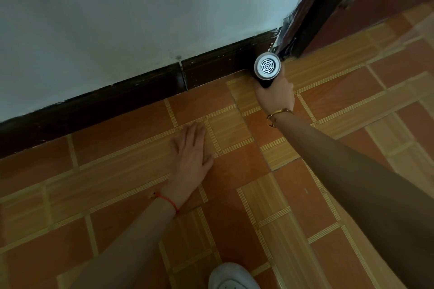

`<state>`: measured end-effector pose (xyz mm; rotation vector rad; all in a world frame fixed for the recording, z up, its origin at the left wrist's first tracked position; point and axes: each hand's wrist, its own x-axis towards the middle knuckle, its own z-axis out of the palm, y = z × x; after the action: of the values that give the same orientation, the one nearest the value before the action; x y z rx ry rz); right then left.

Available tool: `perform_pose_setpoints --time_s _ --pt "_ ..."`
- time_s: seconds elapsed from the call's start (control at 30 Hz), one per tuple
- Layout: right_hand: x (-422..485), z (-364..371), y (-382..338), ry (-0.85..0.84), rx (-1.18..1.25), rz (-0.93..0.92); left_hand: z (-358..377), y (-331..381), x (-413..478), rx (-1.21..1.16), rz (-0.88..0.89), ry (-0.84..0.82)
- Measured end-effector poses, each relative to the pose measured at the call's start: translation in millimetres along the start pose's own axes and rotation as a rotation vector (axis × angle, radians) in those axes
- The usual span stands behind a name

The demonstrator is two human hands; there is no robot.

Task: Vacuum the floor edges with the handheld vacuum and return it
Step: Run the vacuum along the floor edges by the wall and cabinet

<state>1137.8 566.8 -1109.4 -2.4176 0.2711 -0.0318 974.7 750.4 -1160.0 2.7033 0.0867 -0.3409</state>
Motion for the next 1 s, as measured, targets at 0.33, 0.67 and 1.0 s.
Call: perform_pose_setpoints --time_s 0.33,0.67,1.0 --pt "-16.2 -7.8 9.2 -0.12 -0.02 -0.133 -7.9 -21.2 -11.9 0.0 -0.048 0.01" --pt "-56.0 -25.2 -8.4 -0.505 -0.094 -0.299 -10.9 -45.8 -45.6 0.159 -0.081 -0.056" --pt "-91.8 -48.5 -1.5 -0.662 -0.21 -0.259 -4.5 -35.3 -66.8 0.12 -0.049 -0.093"
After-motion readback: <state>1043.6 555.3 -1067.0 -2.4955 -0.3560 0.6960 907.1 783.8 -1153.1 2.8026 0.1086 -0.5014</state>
